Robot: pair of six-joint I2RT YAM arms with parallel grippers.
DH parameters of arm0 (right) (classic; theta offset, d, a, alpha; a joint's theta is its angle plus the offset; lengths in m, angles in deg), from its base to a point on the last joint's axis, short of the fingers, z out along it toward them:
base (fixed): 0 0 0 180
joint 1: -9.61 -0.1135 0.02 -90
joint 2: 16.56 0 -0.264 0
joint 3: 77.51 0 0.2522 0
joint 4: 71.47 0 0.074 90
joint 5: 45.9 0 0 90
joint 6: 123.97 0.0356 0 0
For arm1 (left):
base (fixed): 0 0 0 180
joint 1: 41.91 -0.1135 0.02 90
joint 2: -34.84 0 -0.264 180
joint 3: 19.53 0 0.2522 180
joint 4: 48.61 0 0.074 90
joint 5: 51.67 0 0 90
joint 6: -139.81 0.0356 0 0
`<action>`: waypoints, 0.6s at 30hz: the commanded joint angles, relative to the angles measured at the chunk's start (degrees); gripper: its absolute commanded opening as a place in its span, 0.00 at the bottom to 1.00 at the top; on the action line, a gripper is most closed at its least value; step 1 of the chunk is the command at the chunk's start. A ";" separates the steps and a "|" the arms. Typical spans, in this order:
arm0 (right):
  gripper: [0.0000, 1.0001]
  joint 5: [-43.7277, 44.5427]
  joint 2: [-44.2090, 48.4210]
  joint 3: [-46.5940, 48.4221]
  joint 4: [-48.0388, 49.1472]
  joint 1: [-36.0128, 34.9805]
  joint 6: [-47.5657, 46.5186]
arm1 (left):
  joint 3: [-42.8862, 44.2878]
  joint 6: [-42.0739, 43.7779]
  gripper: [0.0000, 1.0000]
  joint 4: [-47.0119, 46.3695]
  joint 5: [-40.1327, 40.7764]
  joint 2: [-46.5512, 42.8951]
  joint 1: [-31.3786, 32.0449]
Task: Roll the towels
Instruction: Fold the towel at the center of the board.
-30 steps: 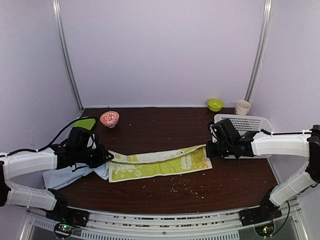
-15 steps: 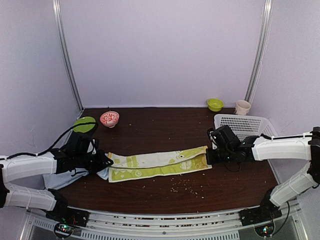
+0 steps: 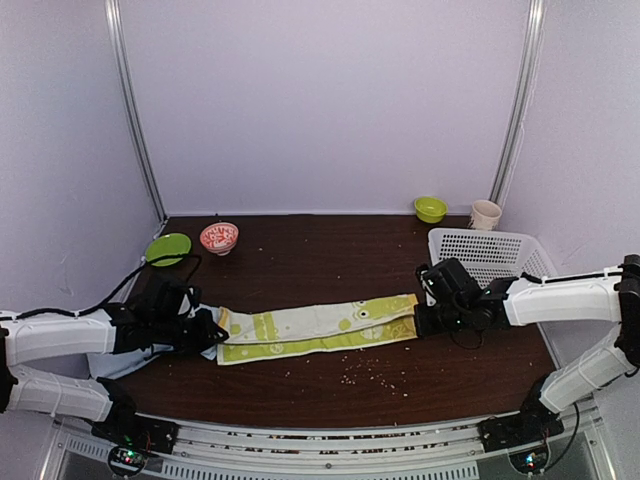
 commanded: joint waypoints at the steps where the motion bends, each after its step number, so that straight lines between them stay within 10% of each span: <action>1: 0.01 -2.78 2.18 -1.27 0.18 -0.93 0.63 | -0.65 -0.19 0.00 0.54 1.22 -0.39 0.50; 5: 0.47 -7.34 4.75 -0.58 -2.94 -1.38 -0.10 | -0.59 0.63 0.21 4.06 1.59 -3.11 0.50; 8: 0.64 -7.95 8.24 0.87 -7.12 -1.45 -0.51 | -0.20 1.97 0.42 8.84 0.26 -6.39 0.63; 12: 0.66 -6.37 10.18 4.16 -10.32 -1.37 -0.69 | 1.33 3.32 0.79 16.50 1.16 -13.75 0.72; 18: 0.55 -6.34 2.82 10.03 -7.15 -1.36 1.09 | 6.08 4.73 0.77 16.92 4.36 -17.20 0.74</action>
